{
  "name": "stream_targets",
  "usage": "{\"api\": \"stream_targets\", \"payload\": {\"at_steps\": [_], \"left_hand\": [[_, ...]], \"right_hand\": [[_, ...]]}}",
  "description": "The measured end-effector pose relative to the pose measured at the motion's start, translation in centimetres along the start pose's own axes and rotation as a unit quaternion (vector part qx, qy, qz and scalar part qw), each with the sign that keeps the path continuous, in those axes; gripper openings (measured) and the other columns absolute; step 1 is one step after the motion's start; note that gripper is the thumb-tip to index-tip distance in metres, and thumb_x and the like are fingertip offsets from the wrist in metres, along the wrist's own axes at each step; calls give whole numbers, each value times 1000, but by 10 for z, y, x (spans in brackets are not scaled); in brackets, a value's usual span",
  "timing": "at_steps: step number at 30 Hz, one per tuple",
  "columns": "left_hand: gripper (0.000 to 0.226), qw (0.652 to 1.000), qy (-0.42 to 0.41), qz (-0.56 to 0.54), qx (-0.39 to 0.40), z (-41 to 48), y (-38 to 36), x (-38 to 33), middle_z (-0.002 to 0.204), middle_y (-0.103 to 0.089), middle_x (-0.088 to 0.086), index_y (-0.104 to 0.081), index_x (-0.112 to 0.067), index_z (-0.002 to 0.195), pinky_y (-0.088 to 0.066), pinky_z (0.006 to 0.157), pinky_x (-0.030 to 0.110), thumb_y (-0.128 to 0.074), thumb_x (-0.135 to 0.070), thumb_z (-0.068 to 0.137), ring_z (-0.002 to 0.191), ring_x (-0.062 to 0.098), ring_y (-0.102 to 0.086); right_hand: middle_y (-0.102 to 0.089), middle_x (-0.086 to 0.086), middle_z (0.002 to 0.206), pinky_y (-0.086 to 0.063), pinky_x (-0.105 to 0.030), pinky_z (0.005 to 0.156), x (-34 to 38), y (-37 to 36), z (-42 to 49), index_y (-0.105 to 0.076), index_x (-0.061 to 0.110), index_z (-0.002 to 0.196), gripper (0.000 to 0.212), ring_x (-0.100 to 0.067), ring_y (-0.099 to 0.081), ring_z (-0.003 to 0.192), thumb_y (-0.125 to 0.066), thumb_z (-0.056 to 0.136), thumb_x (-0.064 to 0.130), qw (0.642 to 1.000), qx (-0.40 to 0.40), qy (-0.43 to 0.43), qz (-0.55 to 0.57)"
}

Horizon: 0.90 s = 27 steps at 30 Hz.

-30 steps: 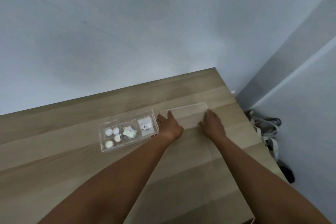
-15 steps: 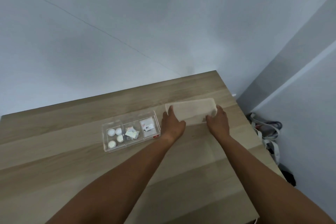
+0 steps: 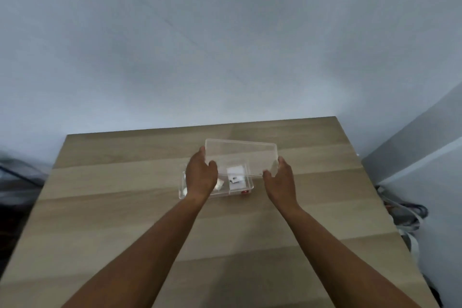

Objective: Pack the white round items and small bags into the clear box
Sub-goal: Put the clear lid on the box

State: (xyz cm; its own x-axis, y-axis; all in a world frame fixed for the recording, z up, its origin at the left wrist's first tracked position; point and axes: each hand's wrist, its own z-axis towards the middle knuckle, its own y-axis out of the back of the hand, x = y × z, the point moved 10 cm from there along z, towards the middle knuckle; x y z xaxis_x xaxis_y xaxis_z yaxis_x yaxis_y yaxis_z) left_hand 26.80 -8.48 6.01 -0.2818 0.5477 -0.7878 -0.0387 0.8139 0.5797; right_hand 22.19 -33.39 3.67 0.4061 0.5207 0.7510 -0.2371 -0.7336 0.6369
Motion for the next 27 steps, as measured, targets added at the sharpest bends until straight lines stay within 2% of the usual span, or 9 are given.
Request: {"api": "stream_targets", "payload": {"at_steps": [5,11,17,27], "left_hand": [[49,999,19,23,-31,1,34,37,134,-60,12,-53,-15,137,-43,105,38,-49,-13,88,123,28,-55],[47,998,49,20,-30,-3,44,61,139,-57,14,-53,-9,137,-40,108,38,-46,-8,91,128,29,-52],[49,996,81,14,-19,-1,45,76,145,-50,13,-50,-9,139,-35,110,33,-42,-2,91,134,28,-47],[53,996,92,5,1,-3,47,94,146,-50,11,-49,-8,140,-32,112,31,-43,0,88,136,26,-45]], "right_hand": [[-39,-18,144,-32,-39,111,18,-37,-16,-31,2,143,61,-33,-36,135,-54,89,19,999,46,14,-2],[-42,-21,140,-38,-41,107,22,-53,-25,-34,2,139,58,-35,-40,129,-53,88,21,997,65,14,-39],[-36,-21,146,-30,-36,110,22,-62,-27,-28,-1,143,62,-33,-34,135,-51,91,22,993,93,3,-69],[-40,-22,143,-31,-36,109,22,-69,-31,-33,-3,141,59,-34,-36,134,-53,90,19,991,97,14,-88]]}}
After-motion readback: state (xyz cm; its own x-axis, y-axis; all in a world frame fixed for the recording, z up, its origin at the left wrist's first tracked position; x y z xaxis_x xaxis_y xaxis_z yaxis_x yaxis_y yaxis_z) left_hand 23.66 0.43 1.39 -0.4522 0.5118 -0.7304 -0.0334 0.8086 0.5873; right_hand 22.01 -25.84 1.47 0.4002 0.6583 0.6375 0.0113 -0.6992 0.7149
